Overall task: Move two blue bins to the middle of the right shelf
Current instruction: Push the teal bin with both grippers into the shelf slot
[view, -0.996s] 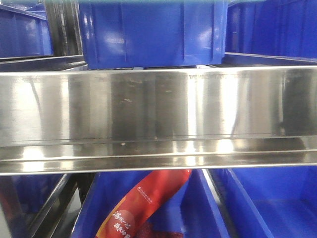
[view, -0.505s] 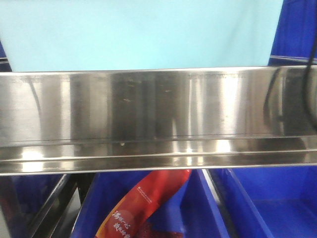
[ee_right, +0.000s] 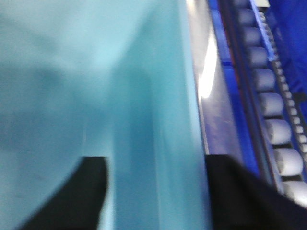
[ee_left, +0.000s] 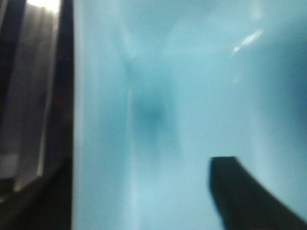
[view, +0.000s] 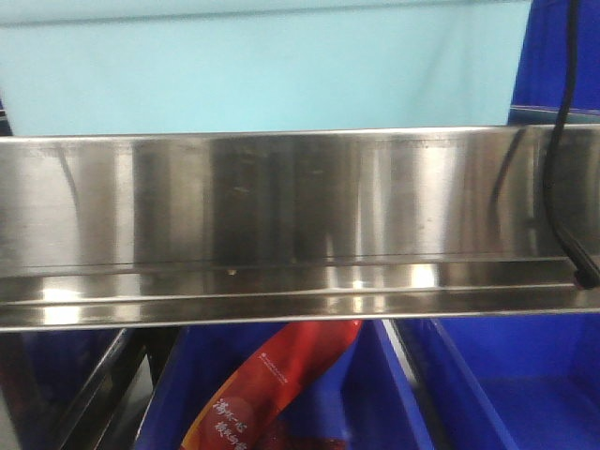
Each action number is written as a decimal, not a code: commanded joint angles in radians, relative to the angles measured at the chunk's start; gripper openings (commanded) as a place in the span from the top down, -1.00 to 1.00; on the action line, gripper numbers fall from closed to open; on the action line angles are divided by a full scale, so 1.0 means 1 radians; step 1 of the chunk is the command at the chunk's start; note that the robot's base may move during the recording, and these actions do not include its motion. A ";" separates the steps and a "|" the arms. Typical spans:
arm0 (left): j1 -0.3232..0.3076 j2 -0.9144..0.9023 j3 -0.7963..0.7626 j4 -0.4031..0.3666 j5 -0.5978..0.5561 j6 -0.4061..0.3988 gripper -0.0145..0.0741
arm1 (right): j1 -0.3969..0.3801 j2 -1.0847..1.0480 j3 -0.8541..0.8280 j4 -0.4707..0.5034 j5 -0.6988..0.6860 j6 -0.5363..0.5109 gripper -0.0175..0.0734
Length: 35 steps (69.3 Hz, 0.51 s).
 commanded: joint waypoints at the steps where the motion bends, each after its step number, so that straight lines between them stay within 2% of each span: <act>1: -0.008 -0.023 -0.013 0.010 -0.025 -0.002 -0.47 | 0.005 -0.021 -0.014 -0.019 -0.011 -0.007 -0.31; 13: -0.008 -0.043 -0.013 0.049 -0.022 -0.002 -0.47 | 0.005 -0.044 -0.014 -0.044 0.006 -0.007 -0.34; 24: -0.008 -0.088 -0.013 0.045 -0.022 -0.002 -0.42 | 0.005 -0.092 -0.014 -0.044 0.006 -0.007 -0.34; 30: -0.008 -0.119 -0.013 0.031 -0.020 -0.002 -0.23 | 0.006 -0.126 -0.014 -0.044 0.006 -0.007 -0.29; 35: -0.008 -0.140 -0.013 0.025 -0.017 -0.002 0.09 | 0.008 -0.154 -0.014 -0.044 0.006 -0.007 -0.11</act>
